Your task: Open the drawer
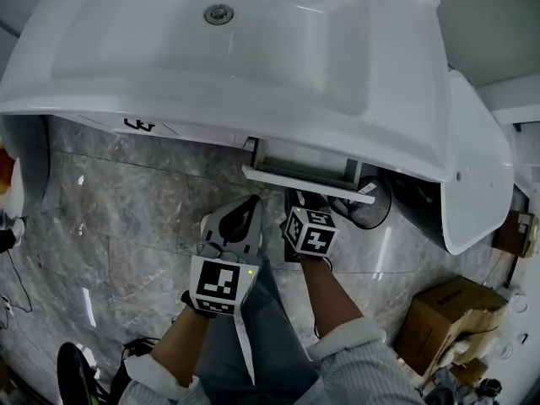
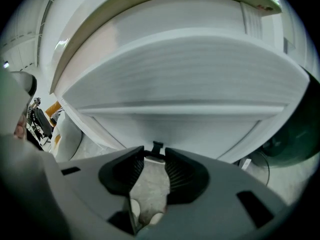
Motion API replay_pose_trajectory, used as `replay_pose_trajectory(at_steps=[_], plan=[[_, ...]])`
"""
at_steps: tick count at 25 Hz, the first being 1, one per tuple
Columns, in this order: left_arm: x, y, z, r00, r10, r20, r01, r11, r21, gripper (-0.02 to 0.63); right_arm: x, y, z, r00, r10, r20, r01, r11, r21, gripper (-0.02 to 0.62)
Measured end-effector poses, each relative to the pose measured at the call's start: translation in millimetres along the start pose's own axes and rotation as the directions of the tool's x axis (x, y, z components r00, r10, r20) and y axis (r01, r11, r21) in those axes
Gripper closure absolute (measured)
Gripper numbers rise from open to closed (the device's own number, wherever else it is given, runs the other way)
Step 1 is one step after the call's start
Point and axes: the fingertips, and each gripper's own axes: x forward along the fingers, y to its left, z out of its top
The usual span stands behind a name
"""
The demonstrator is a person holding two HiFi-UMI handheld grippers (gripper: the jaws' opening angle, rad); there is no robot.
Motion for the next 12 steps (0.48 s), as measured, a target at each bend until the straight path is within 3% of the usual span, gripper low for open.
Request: replay_pose_trajectory(at_steps=[12], plan=[[-5, 0, -4, 1.0, 0.006, -0.01, -0.006, 1.0, -0.005, 0.589, -11, 3, -17, 1.0, 0.005, -0.025, -0.005, 1.0, 0.02, 0.457]])
